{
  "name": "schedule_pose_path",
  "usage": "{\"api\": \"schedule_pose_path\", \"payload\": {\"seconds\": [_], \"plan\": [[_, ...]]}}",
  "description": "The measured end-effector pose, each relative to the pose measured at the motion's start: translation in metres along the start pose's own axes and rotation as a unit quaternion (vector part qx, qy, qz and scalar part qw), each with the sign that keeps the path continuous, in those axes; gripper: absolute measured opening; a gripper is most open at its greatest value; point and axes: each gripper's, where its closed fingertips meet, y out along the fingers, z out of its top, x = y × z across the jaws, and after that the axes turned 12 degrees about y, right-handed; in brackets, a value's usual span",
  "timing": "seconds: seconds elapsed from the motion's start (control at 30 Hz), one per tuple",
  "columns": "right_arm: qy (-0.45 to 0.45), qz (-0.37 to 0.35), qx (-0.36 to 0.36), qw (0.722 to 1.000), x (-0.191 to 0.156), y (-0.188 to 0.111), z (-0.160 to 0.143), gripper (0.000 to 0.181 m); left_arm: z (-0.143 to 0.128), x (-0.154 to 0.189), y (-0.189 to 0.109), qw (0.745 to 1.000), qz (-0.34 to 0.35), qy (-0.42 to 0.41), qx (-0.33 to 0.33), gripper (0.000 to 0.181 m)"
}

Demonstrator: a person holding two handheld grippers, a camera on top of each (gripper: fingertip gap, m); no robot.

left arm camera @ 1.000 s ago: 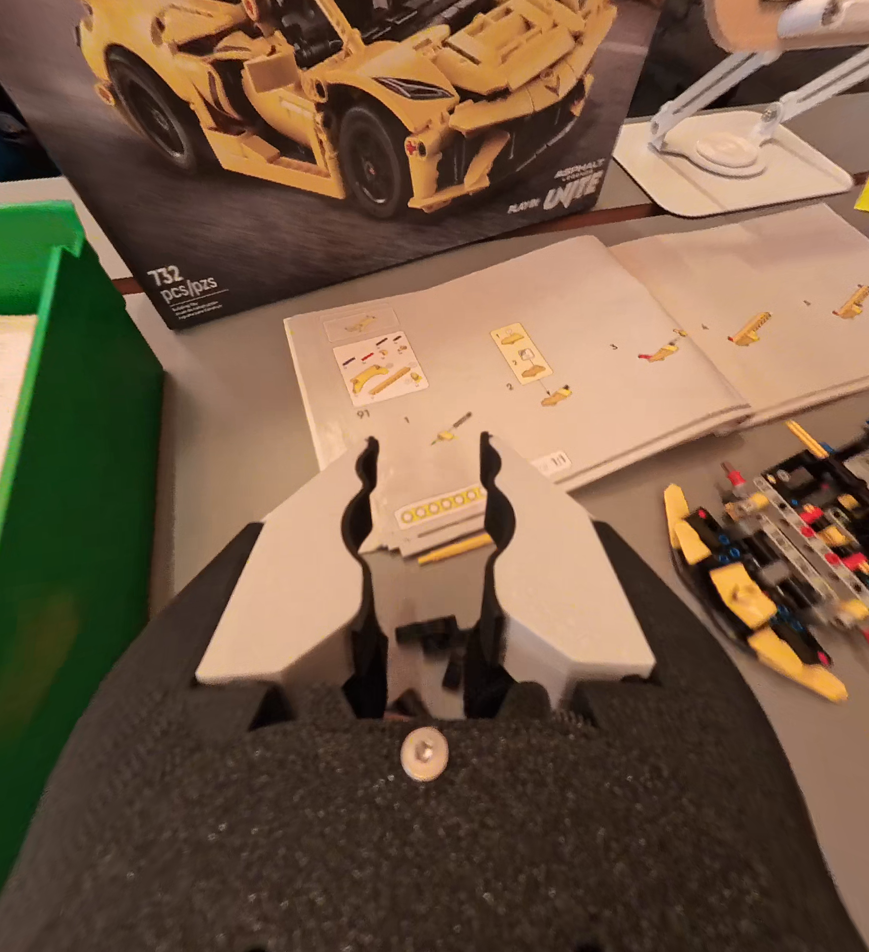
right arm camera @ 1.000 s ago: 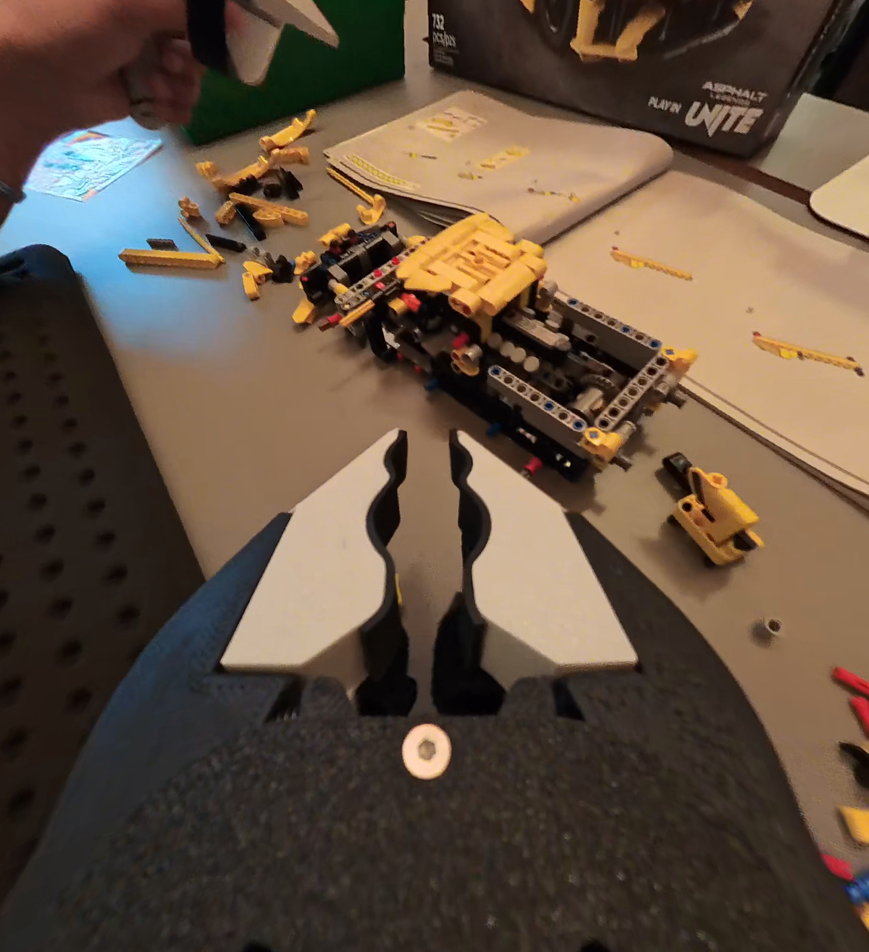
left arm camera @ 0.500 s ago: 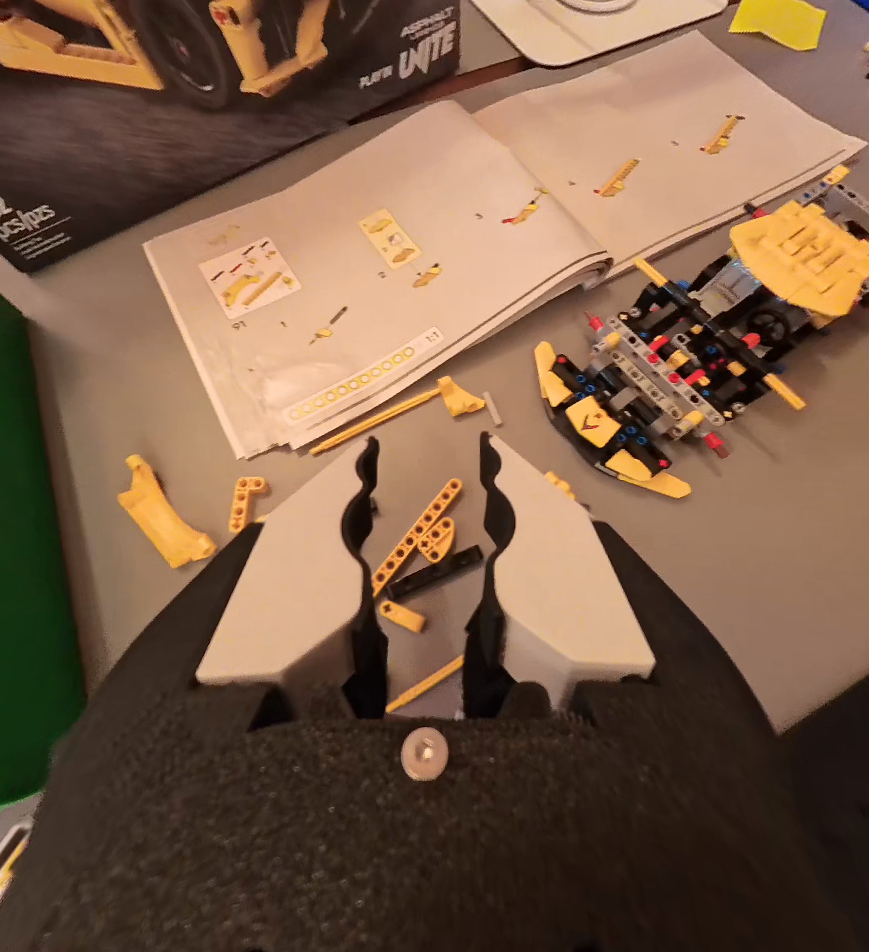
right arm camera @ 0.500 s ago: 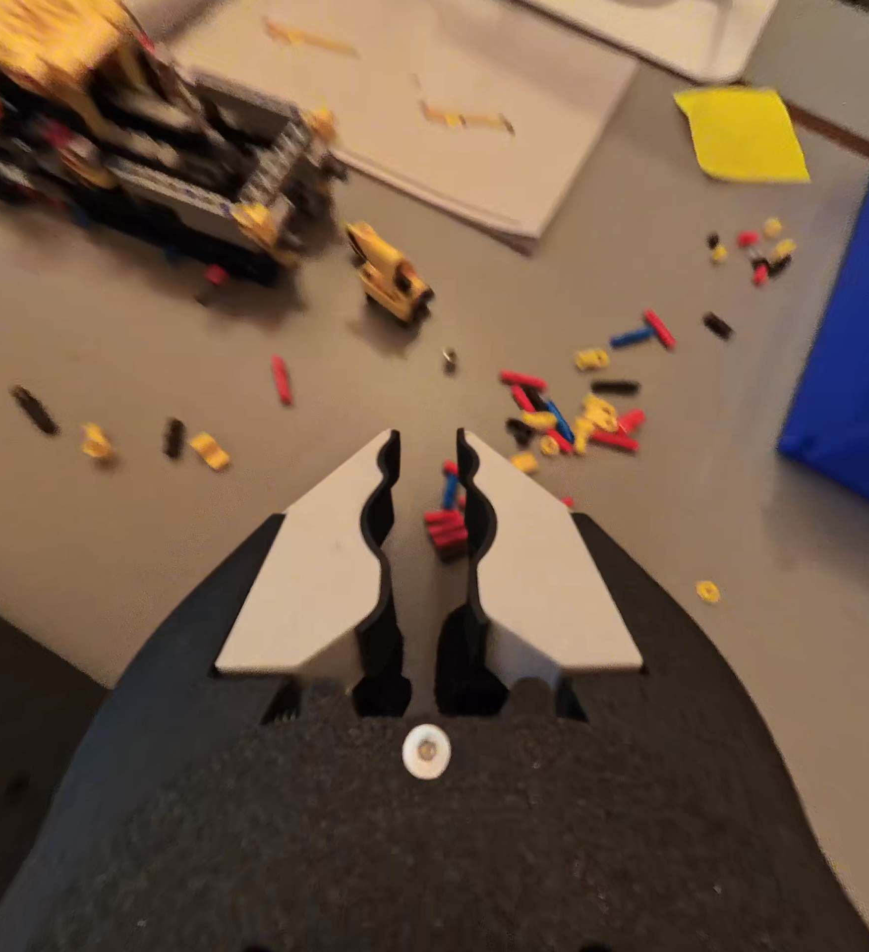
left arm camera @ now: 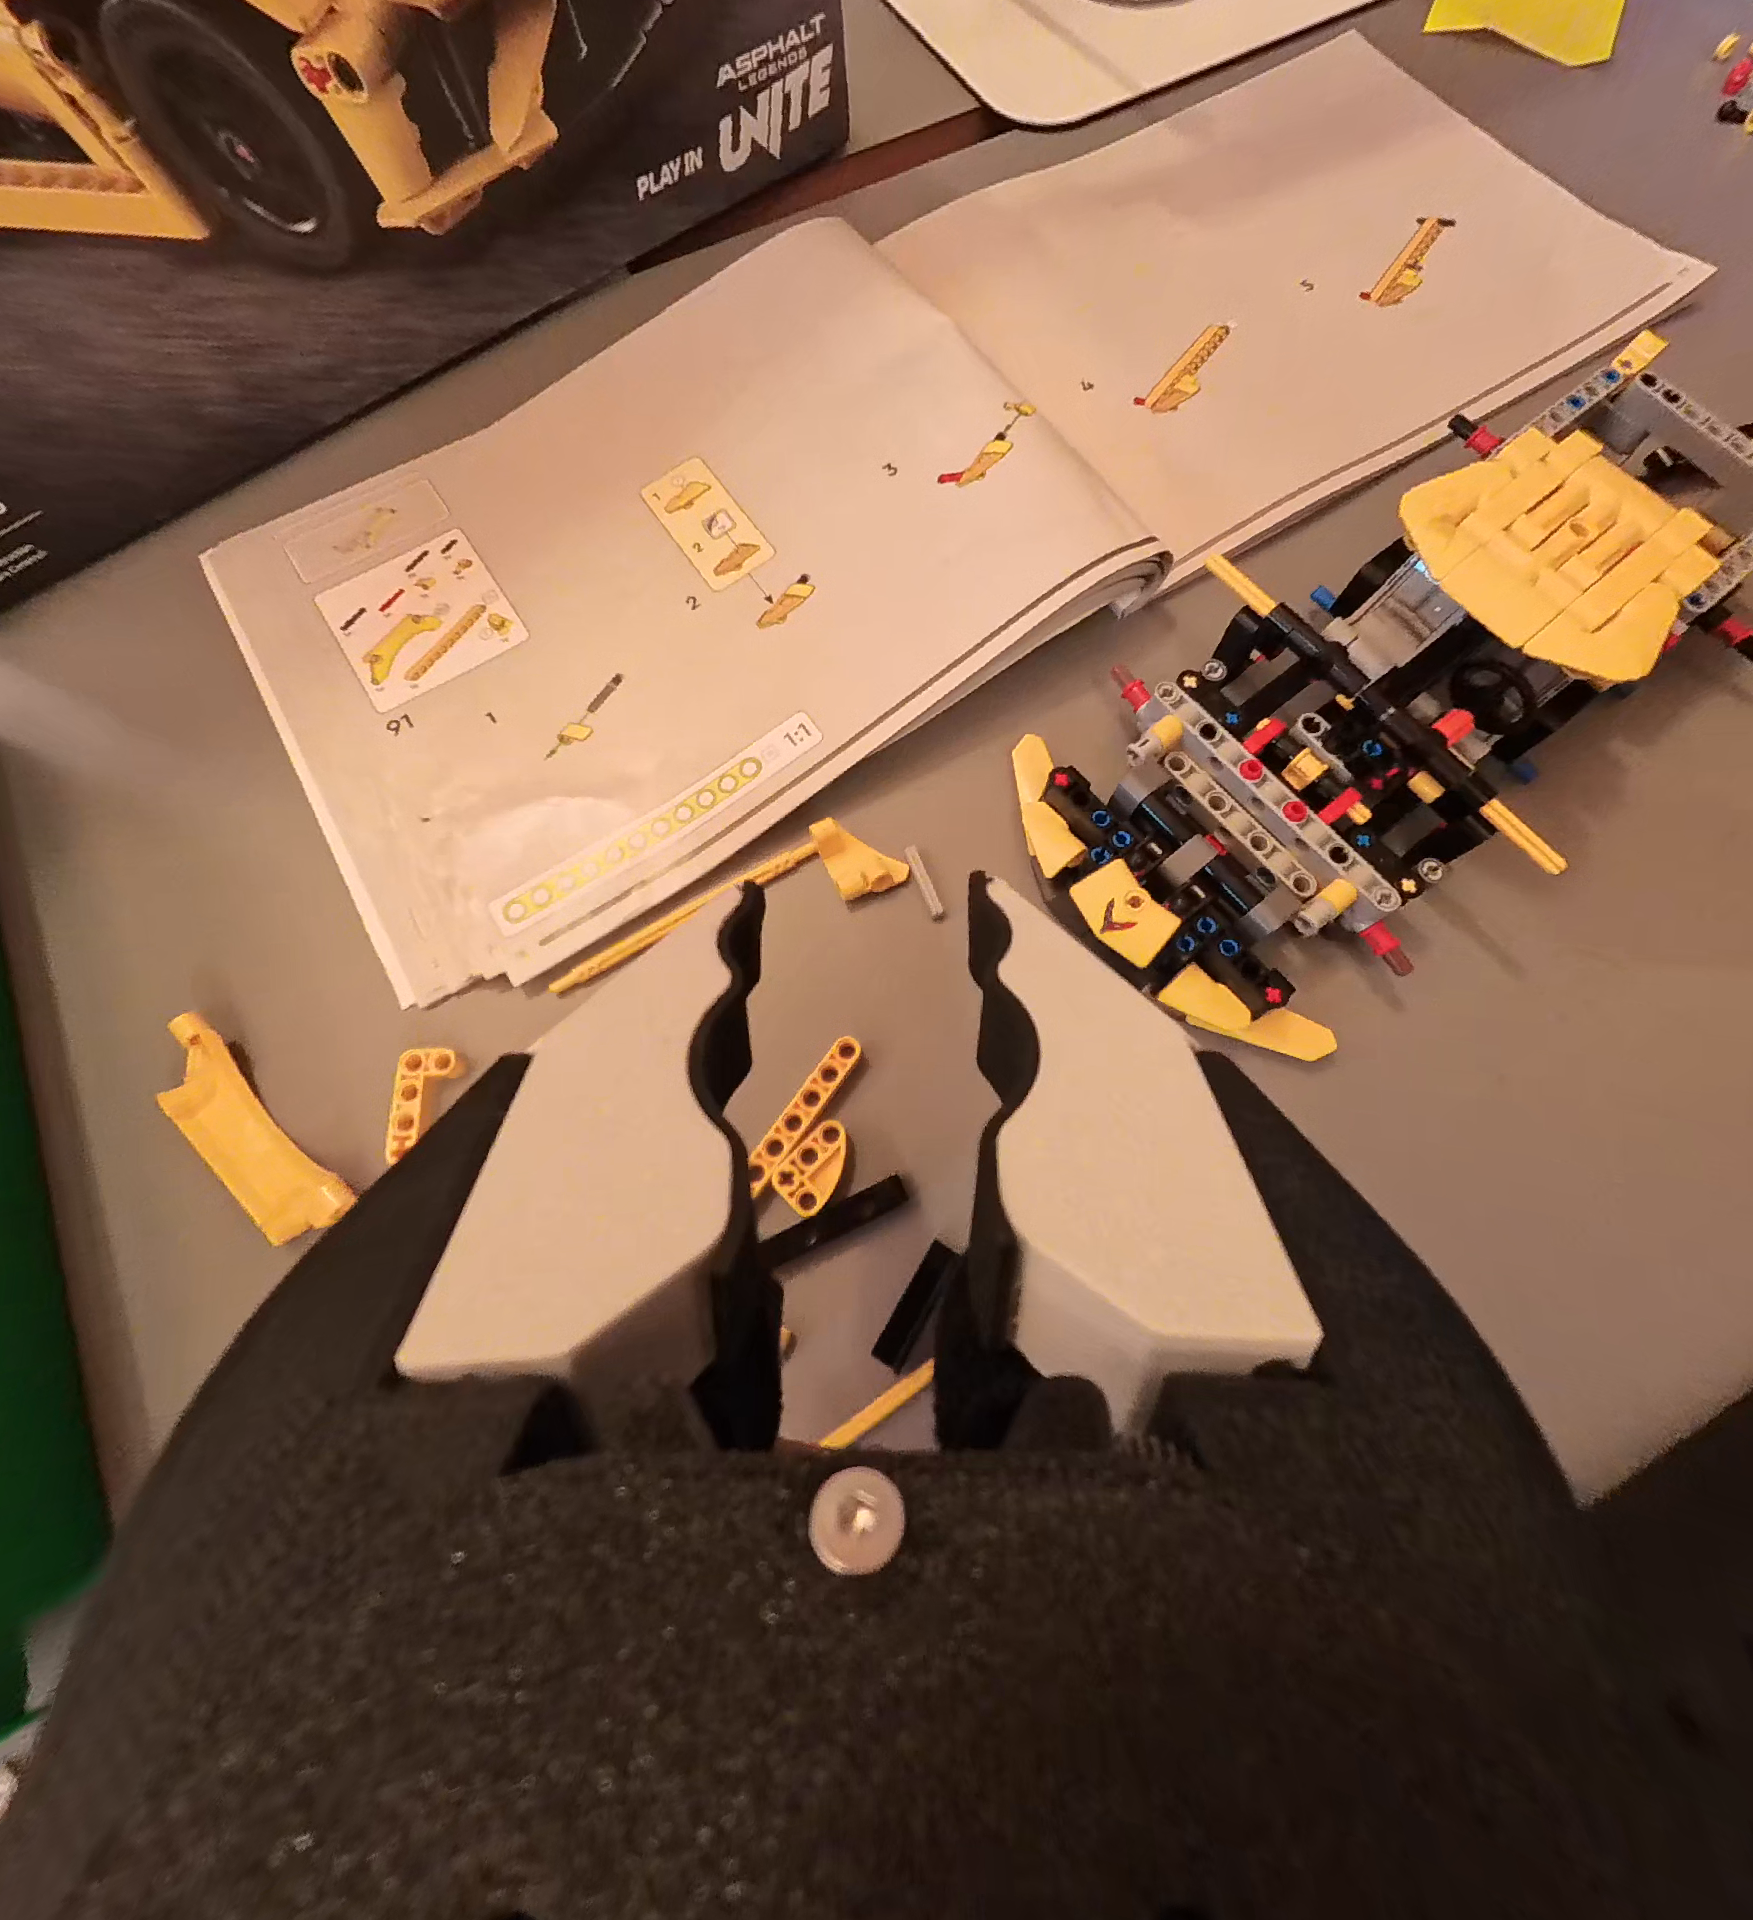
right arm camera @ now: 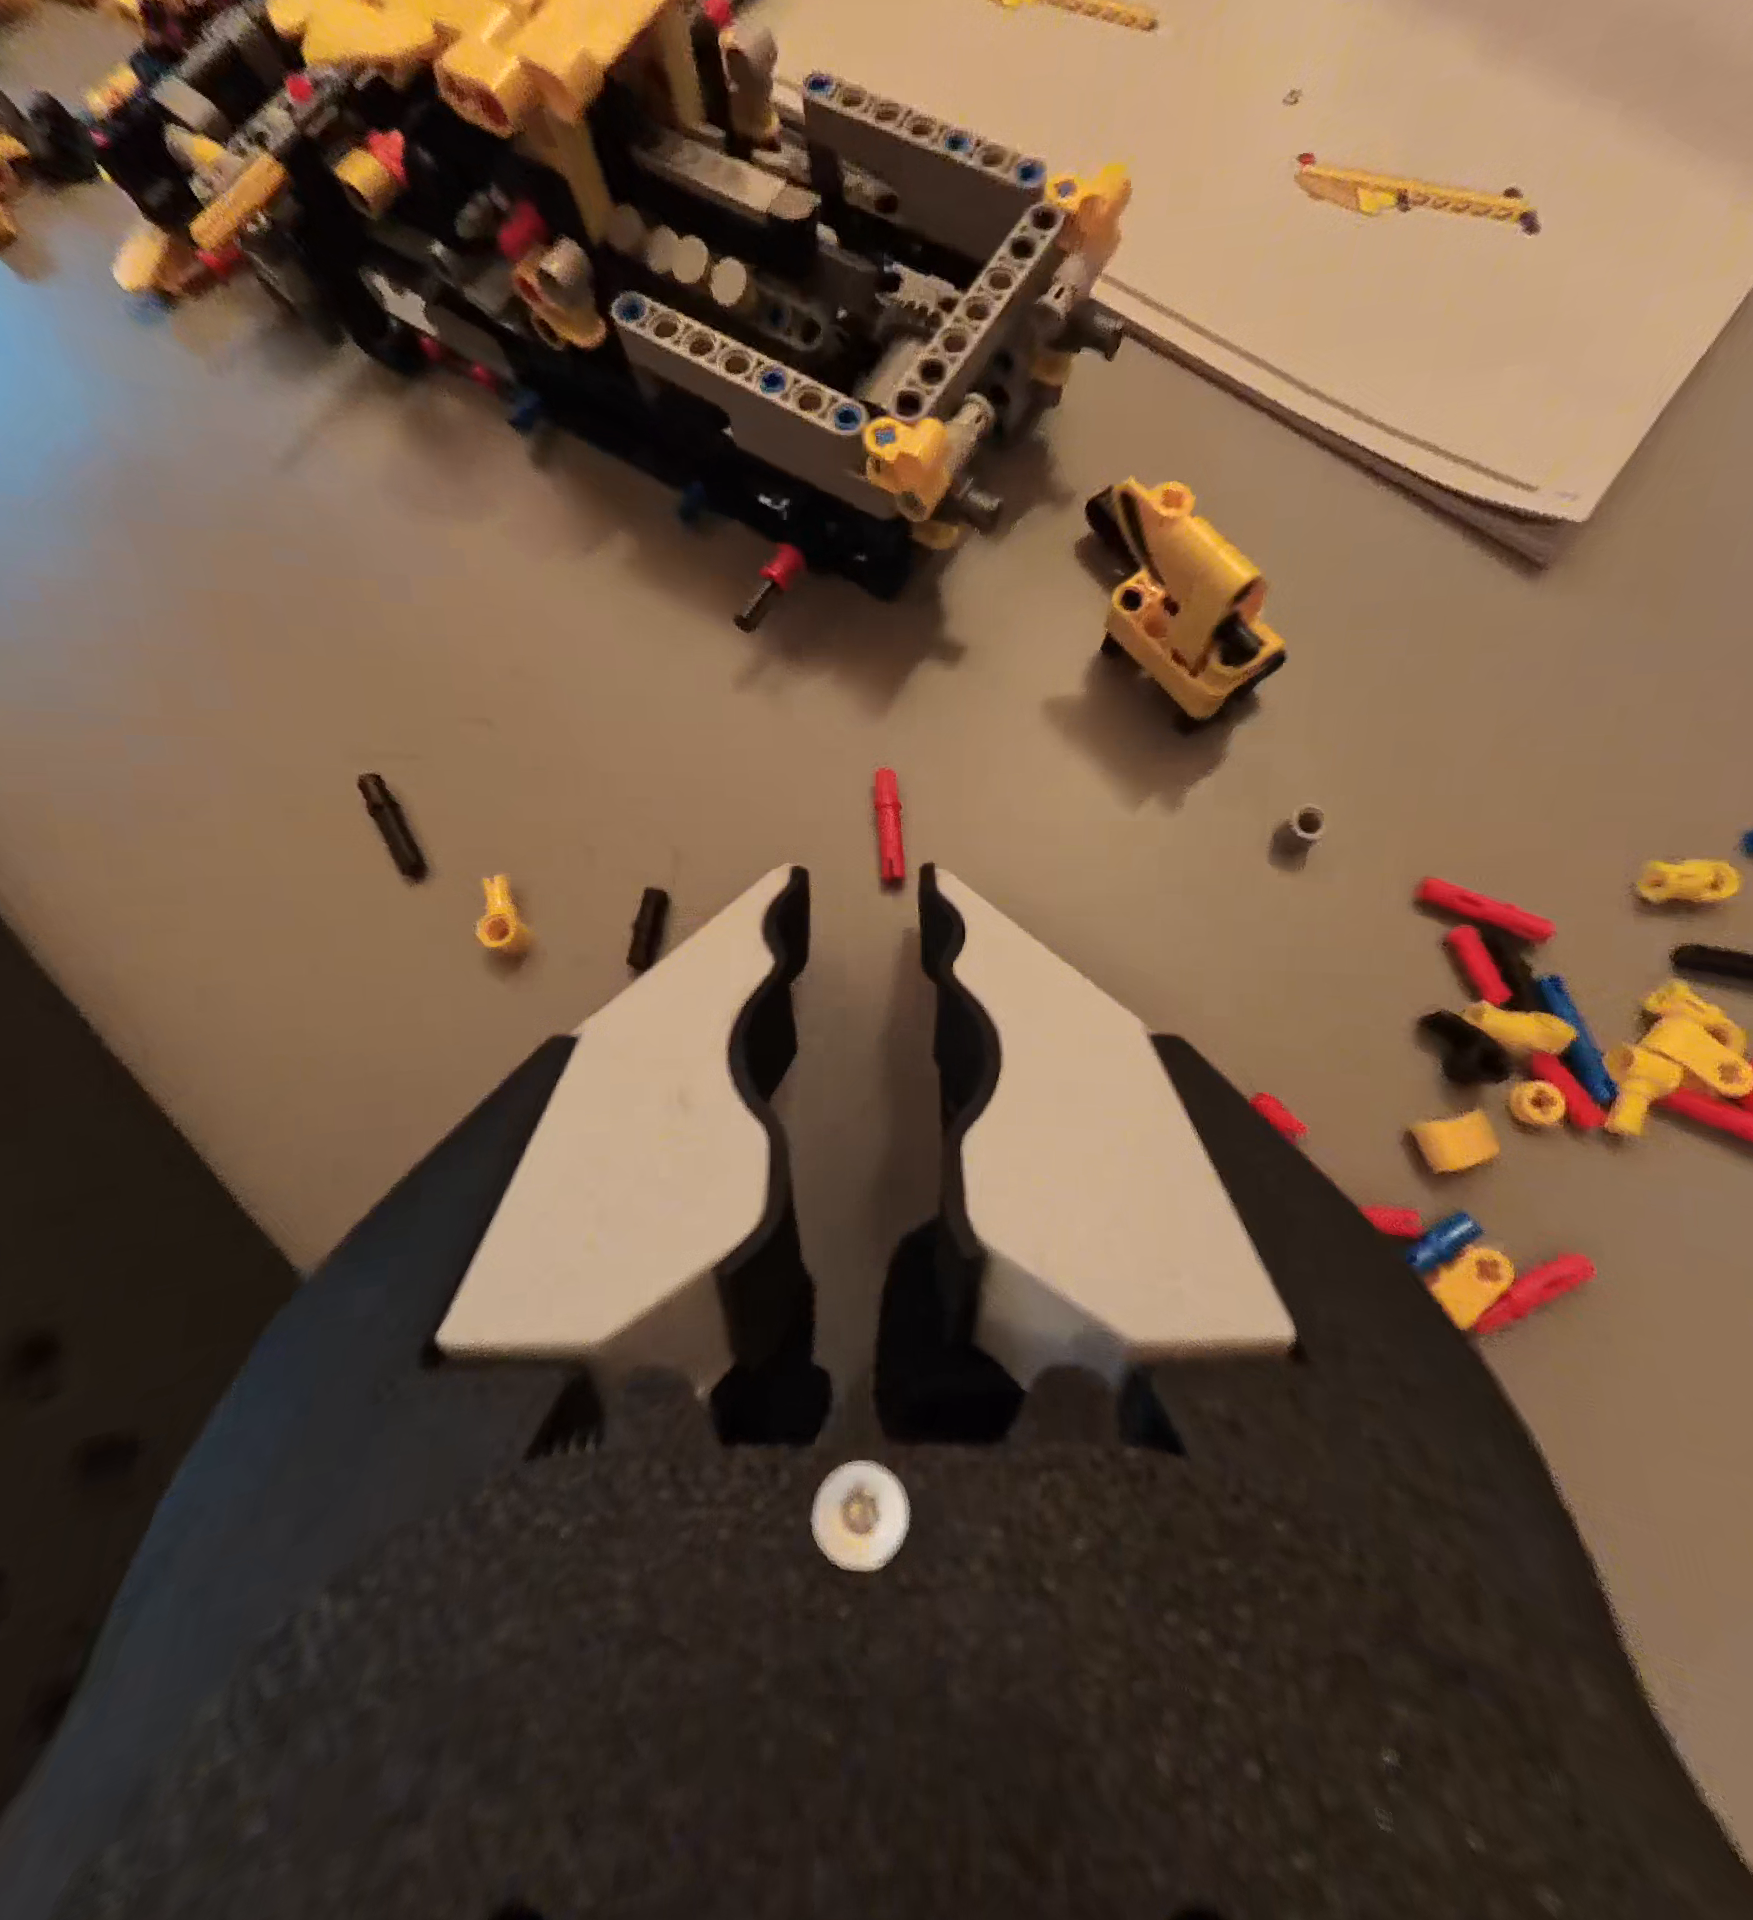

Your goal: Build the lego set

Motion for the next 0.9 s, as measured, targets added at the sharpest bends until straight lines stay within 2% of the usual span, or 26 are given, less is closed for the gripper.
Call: {"api": "schedule_pose_path", "payload": {"seconds": [0.13,0.37,0.7,0.9], "plan": [[-0.024,-0.013,0.003,1.0,0.002,0.003,0.005,0.018,0.001,-0.003,0.003,1.0,0.003,0.002,-0.007,0.04],[0.01,0.008,0.008,1.0,0.012,-0.001,0.01,0.018,0.0,-0.011,0.005,1.0,0.01,-0.007,-0.002,0.04],[-0.001,-0.022,-0.019,1.0,0.014,0.011,0.001,0.018,-0.011,-0.02,0.011,1.0,0.002,-0.007,-0.009,0.04],[0.009,-0.024,-0.011,1.0,0.013,0.015,0.004,0.016,-0.013,-0.023,0.01,1.0,0.0,-0.01,-0.004,0.04]]}}
